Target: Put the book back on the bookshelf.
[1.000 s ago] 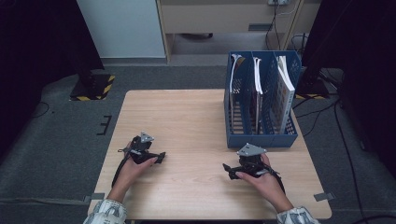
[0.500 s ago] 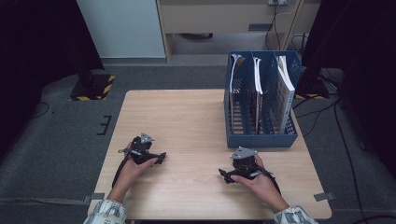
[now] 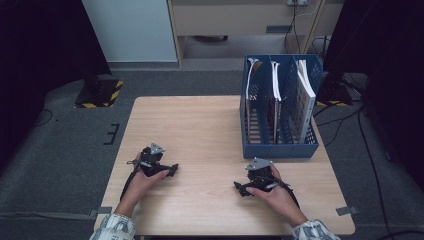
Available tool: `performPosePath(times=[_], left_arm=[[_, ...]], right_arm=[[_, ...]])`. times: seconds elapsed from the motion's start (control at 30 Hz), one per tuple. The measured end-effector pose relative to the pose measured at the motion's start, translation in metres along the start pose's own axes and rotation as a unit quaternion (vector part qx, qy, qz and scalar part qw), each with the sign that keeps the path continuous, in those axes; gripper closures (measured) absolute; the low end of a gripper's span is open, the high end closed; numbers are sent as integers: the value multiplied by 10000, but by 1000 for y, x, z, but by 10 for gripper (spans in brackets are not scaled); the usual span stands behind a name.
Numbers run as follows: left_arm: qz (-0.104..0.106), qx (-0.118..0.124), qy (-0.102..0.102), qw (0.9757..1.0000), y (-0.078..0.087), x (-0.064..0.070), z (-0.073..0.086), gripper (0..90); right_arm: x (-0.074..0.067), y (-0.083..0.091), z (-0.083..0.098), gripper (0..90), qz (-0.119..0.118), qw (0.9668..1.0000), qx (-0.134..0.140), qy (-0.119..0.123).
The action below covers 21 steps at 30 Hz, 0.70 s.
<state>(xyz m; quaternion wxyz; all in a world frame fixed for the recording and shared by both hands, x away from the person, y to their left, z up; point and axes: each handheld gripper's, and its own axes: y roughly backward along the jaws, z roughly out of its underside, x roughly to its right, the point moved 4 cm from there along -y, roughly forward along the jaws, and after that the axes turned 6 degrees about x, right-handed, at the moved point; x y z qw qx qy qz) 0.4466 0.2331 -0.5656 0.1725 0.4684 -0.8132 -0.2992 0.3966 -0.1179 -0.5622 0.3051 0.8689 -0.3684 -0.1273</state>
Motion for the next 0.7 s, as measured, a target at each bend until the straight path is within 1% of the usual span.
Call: performPosePath(times=[0.07,0.13,0.17,0.23,0.7], left_arm=[[0,3,-1,10000,0,0,0,0],[-1,10,2,10000,0,0,0,0],[0,10,1,10000,0,0,0,0],[-1,15,-1,10000,0,0,0,0],[-29,57,23,10000,-1,1,0,0]], right_arm=[[0,-1,0,54,15,10000,-1,-4],[0,-2,2,55,7,10000,-76,-24],[-1,-3,2,55,0,10000,-44,-74],[-1,-4,2,46,-13,10000,-15,-50],[-2,-6,2,22,-17,9999,-47,-91]])
